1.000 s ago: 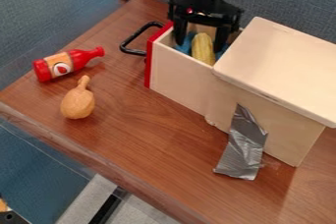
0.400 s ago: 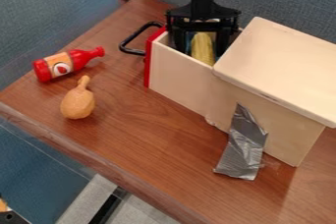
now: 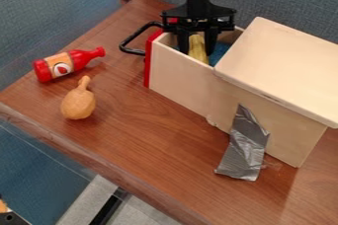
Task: Pick up corn from inside the drawer and place it on the table to the right of the chicken
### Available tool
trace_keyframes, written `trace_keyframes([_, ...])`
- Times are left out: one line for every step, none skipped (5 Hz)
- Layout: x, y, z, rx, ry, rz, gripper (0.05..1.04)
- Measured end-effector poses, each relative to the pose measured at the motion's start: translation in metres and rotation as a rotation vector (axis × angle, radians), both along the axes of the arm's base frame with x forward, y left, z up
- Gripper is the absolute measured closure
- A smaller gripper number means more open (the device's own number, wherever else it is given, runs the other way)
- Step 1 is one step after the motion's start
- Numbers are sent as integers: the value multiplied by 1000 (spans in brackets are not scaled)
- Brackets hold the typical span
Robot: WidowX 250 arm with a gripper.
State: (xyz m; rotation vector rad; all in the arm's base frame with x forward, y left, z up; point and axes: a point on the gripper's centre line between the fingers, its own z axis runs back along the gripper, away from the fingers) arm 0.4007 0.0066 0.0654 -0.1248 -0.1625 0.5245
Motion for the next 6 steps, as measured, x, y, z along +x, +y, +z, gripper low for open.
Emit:
trace_keyframes([0, -1, 1, -2, 0, -47, 592])
trace_keyframes([-4, -4, 11, -10, -4, -107, 592])
trace_keyframes([-3, -10, 39, -30, -77, -142, 592])
trace_keyframes([-8, -11, 60, -26, -106, -190, 592])
trace_keyframes([-14, -7, 68, 19, -69, -249, 592])
trace_keyframes([-23, -8, 71, 66, -11, -291, 592])
